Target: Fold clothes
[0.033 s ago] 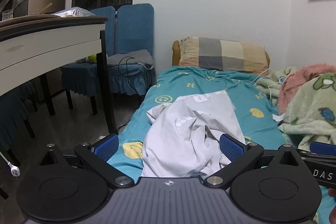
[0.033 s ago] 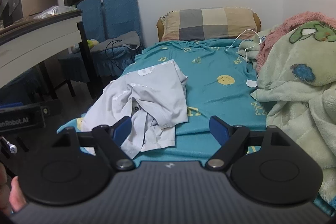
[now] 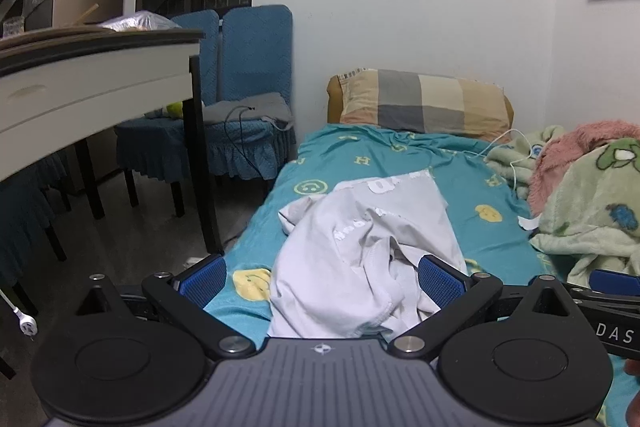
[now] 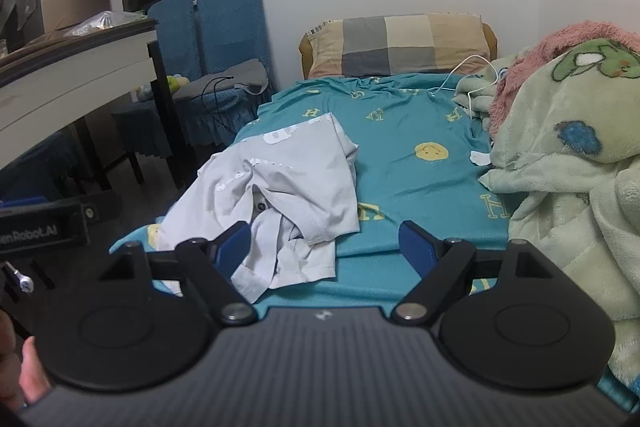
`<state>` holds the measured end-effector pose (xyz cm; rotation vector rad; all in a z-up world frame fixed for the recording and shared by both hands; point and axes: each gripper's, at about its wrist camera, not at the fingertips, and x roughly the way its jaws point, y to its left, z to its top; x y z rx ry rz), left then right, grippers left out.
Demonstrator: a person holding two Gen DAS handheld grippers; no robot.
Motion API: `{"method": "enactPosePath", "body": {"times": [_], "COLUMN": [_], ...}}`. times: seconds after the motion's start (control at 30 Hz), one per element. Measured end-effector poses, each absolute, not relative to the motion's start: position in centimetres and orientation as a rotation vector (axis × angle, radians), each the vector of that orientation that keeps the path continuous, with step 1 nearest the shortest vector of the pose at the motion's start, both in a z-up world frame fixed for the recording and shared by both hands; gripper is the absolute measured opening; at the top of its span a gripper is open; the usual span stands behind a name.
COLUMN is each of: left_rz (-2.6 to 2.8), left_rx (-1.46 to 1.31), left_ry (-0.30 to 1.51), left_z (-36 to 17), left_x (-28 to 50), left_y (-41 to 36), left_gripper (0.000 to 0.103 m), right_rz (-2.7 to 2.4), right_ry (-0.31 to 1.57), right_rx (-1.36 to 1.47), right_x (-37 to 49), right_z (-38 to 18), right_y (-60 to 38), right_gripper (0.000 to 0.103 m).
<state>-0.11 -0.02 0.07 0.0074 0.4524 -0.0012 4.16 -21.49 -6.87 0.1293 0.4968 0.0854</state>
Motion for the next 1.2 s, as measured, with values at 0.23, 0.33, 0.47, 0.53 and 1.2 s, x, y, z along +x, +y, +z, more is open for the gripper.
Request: {"method": "enactPosePath", "body": {"times": [0.23, 0.33, 0.47, 0.53, 1.2], "left_rz": [-0.011, -0.007, -0.008, -0.014, -0.028], "left_rx": [-0.033, -0.020, -0.013, -0.011, 0.000], "left_ry": [0.458, 0.479, 0.476, 0.478, 0.470], "left_z": [0.2, 0.0, -0.3, -0.4, -0.5], "left_x": [-0.9, 0.1, 0.2, 0.2, -0.1], "left_y": [1.2, 0.5, 0.4, 0.4, 0.2], "left_gripper": [0.103, 0.103, 0.103, 0.103, 0.103], "right_rz": [0.084, 0.083, 0.071, 0.069, 0.075], "right_ry": [0.450, 0.449, 0.421, 0.419, 0.427], "right_rx": [0.108, 0.129, 0.110, 0.106, 0.114], "right_x": [3.7, 3.9, 3.2, 3.0, 3.0], "right_z": [-6.6, -6.4, -6.2, -6.2, -6.1], "right_y": [-21.3, -22.0, -21.4, -21.3, -21.5], "right_gripper": [0.083, 0.083, 0.083, 0.083, 0.083]}}
